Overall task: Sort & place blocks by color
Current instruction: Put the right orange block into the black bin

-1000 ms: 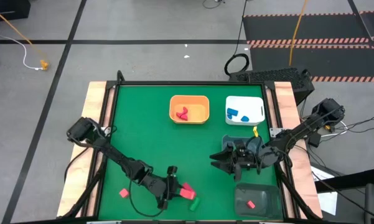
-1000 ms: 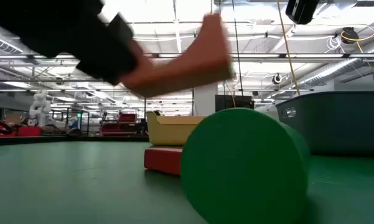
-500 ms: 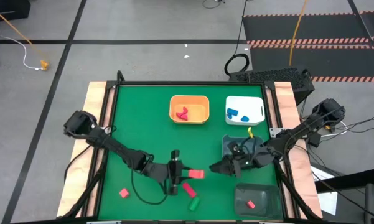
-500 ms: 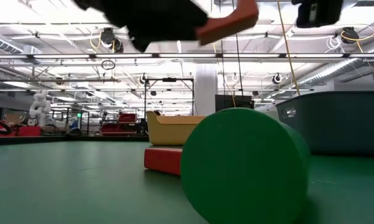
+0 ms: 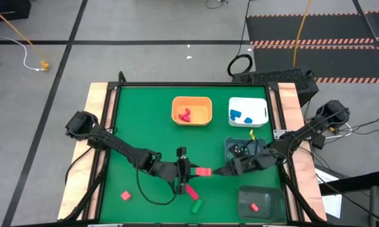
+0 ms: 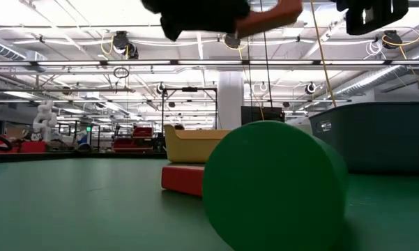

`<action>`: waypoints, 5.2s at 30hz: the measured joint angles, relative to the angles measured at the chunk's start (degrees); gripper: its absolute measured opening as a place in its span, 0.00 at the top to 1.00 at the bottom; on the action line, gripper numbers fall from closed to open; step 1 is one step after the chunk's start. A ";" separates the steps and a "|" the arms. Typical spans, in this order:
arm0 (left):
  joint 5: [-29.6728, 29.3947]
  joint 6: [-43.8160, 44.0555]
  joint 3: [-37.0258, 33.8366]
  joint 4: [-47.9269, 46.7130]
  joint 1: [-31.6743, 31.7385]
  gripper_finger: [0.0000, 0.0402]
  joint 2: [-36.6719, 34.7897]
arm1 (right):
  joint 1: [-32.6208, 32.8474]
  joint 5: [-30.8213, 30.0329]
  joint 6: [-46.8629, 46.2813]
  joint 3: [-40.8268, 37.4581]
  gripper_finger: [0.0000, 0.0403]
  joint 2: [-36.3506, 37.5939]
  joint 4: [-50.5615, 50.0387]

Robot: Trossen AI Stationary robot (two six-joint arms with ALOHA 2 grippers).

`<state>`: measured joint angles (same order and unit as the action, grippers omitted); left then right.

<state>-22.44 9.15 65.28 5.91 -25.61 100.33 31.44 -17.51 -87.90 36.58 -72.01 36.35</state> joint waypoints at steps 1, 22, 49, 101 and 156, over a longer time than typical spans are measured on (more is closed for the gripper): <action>0.00 0.00 0.00 -1.19 -0.08 0.67 0.00 | 0.00 0.09 0.00 0.00 0.30 0.00 0.12; 0.04 2.05 0.00 2.77 0.09 0.67 0.00 | -3.32 4.36 -4.59 -0.02 0.30 -0.02 -12.92; -0.04 -3.52 0.00 5.77 4.89 0.67 0.05 | -11.04 2.56 -1.42 -0.02 0.72 -1.92 -10.14; -2.08 -1.11 -0.02 8.44 5.01 0.64 0.04 | -11.13 7.23 0.77 0.00 0.59 -1.96 -8.74; -0.57 10.71 0.02 -5.75 5.08 0.46 -4.07 | 23.75 19.45 -25.74 -0.02 0.74 9.17 -31.59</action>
<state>-23.00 19.86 65.30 0.16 -20.53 96.27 55.19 1.94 -113.63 36.56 -62.84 4.76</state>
